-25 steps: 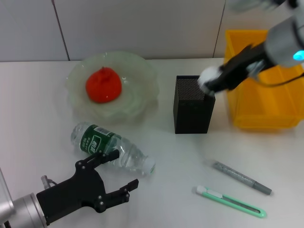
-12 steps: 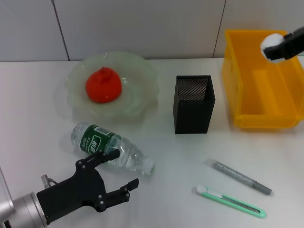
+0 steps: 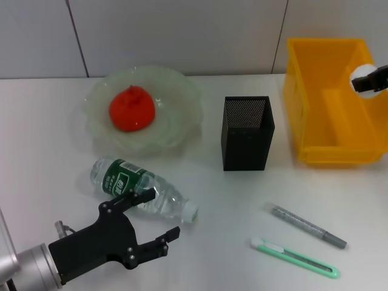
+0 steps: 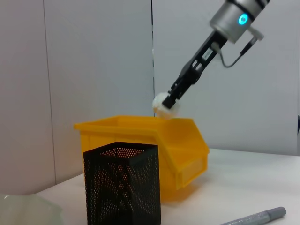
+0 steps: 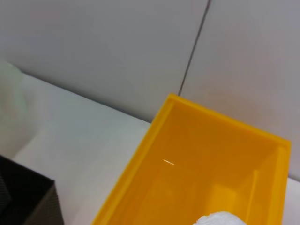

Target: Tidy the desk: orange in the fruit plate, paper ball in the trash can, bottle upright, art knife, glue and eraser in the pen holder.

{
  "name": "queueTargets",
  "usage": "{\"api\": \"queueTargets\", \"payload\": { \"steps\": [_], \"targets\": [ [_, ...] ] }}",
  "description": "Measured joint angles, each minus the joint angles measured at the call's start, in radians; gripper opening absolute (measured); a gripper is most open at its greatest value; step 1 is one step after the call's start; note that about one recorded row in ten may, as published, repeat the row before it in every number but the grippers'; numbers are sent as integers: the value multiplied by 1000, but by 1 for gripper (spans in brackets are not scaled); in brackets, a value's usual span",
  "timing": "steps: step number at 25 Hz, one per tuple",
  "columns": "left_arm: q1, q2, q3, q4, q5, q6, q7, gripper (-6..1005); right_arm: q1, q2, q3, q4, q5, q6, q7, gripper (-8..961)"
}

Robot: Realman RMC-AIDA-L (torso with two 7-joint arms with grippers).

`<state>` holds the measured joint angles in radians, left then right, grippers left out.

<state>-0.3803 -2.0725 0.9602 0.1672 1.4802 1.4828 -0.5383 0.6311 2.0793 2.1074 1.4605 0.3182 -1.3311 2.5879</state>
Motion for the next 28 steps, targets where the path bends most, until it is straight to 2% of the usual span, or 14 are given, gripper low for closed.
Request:
{"api": "queueTargets", "payload": {
  "steps": [10,16,18,19,20,21,22,23,26,27,28],
  "targets": [
    [1,1,0,4,-1,10,0,840,-26,3,5,-27,54,49,-3,563],
    [3,2,0,10,-1,10,0,840,-26,2,2,-24,62,53,-6,763],
    [4,2,0,11,-2,11,1,840,-38,2,-1,-1,108,53,-20,767],
    [5,2,0,12,-3,12,1,840,-47,2,-2,15,140,52,-32,770],
    [7,2,-1,14,-4,15,2,840,-91,0,0,68,278,41,-85,772],
    [7,2,-1,14,-4,15,2,840,-91,0,0,68,278,41,-85,774],
    [7,3,-2,14,-4,17,2,840,-151,-1,2,118,436,32,-162,776],
    [8,3,-5,14,-5,21,2,840,-151,-1,2,118,436,32,-162,777],
    [10,5,-7,21,-7,36,2,840,-257,1,0,172,655,20,-311,781],
    [11,6,-9,27,-7,44,1,840,-329,5,-4,172,801,0,-432,782],
    [11,6,-9,27,-7,44,1,840,-329,5,-4,172,801,0,-432,782]
  ]
}}
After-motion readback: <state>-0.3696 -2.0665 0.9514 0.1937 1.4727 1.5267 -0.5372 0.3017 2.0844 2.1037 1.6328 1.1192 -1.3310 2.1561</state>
